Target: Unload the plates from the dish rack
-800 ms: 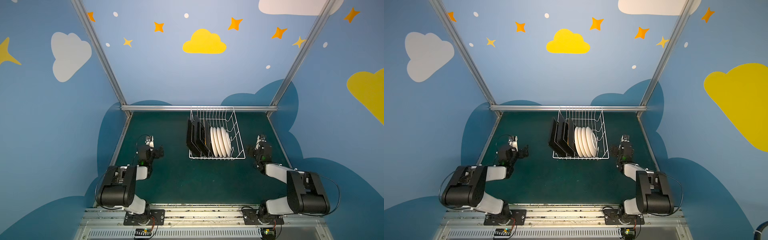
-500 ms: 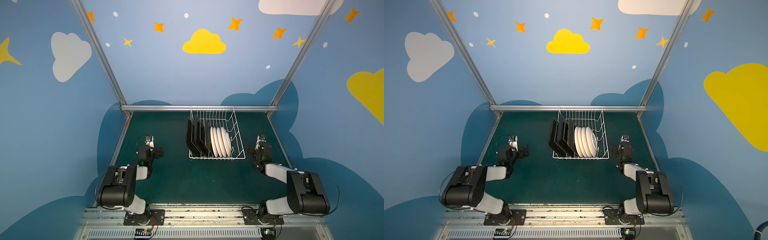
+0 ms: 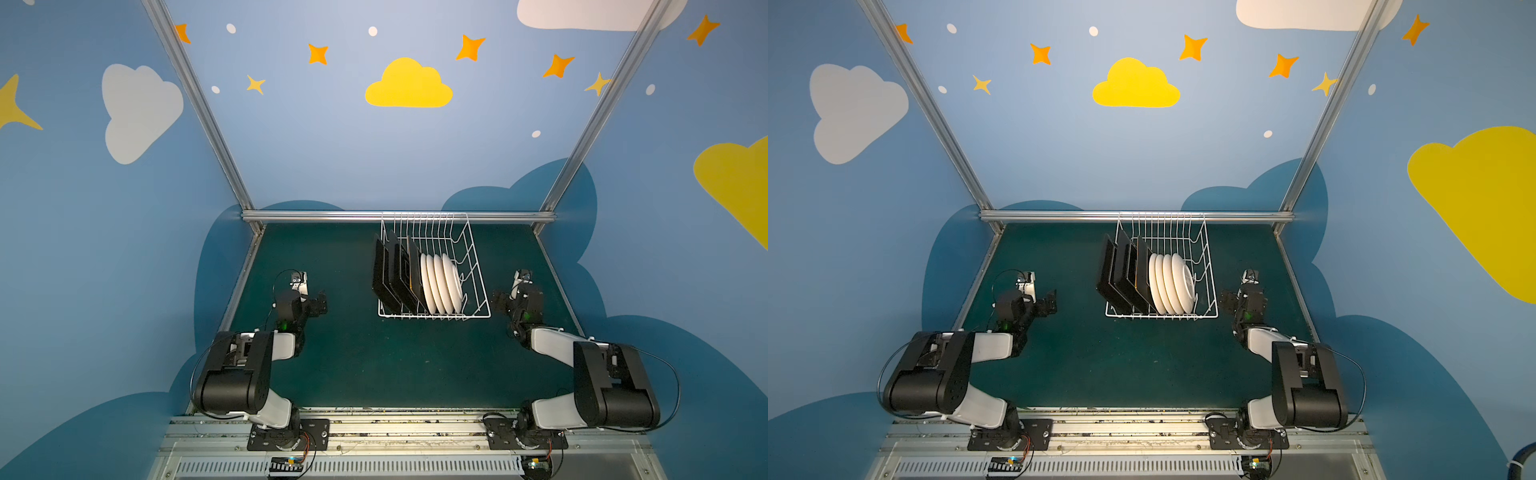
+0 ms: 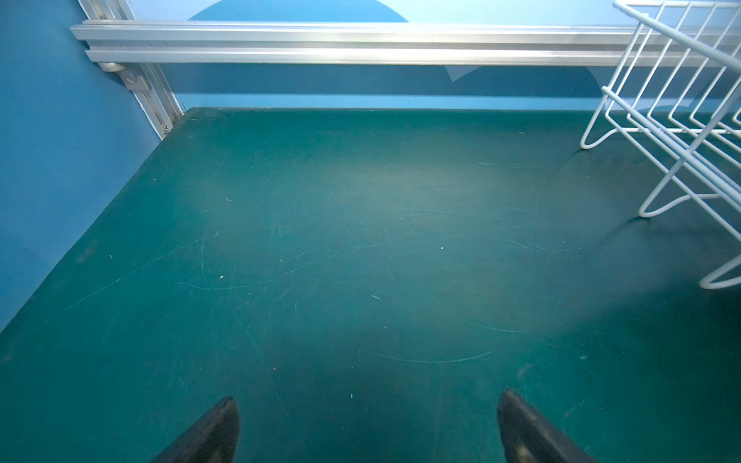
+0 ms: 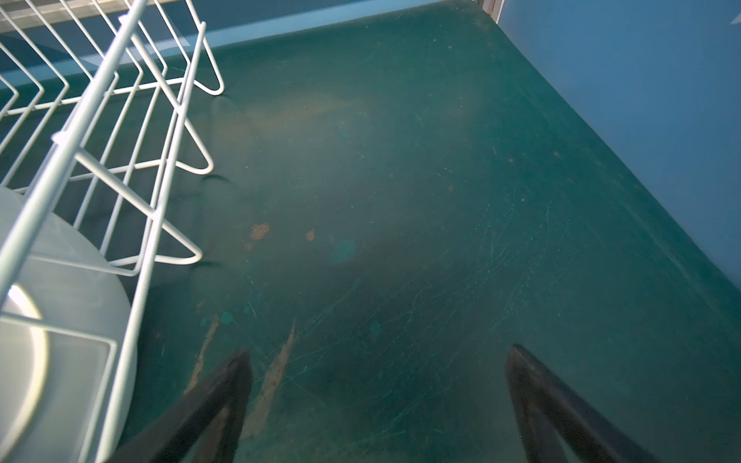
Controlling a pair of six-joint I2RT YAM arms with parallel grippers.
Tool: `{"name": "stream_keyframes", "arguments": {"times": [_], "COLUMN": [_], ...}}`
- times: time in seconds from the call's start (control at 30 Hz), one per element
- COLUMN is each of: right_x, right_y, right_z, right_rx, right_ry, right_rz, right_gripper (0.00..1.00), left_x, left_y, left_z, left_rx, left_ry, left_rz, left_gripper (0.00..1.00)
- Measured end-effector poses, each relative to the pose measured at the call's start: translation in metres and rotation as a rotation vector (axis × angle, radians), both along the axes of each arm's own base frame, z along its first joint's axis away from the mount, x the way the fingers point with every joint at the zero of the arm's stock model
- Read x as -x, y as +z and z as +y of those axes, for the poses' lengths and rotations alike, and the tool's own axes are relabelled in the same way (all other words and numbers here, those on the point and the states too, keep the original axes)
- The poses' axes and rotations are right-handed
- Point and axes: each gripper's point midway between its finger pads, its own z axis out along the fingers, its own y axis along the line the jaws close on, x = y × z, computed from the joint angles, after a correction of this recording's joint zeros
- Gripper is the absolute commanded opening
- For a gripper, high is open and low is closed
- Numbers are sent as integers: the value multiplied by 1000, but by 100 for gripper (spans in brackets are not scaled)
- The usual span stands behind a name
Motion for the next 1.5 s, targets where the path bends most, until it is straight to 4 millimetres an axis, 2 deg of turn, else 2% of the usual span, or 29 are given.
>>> {"name": "stream_keyframes", "arguments": {"times": [0.13, 0.17, 0.2, 0.23, 0.27, 0.3, 0.33, 0.37, 0.4, 1.07, 1.17, 1.37, 1.5], "right_x": [0, 0, 0, 0, 0, 0, 0, 0, 0, 1, 2, 6, 11], "right_y": [0, 0, 0, 0, 0, 0, 0, 0, 0, -1, 0, 8, 22], "right_z": [0, 0, 0, 0, 0, 0, 0, 0, 0, -2, -2, 7, 7], "right_rx": [0, 0, 0, 0, 0, 1, 1, 0, 0, 7, 13, 39, 69], "right_ry": [0, 0, 0, 0, 0, 0, 0, 0, 0, -13, -16, 6, 2], "right_rz": [0, 0, 0, 0, 0, 0, 0, 0, 0, 8, 6, -26, -27], "right_gripper": [98, 98, 98, 97, 96, 95, 96, 97, 98, 98, 98, 98, 98], "left_x": [0, 0, 0, 0, 0, 0, 0, 0, 0, 0, -3, 3, 6], "left_y": [0, 0, 0, 0, 0, 0, 0, 0, 0, -3, 9, 49, 75], "left_z": [0, 0, 0, 0, 0, 0, 0, 0, 0, -5, -7, -9, -13], "left_rx": [0, 0, 1, 2, 1, 1, 0, -7, -6, 4, 5, 2, 8], "left_ry": [0, 0, 1, 1, 0, 1, 1, -3, -3, -30, -41, -55, -72], "left_rz": [0, 0, 0, 0, 1, 1, 1, 2, 2, 27, 20, -50, -76], "left_gripper": [99, 95, 71, 36, 20, 20, 44, 89, 100, 100, 100, 100, 100]}}
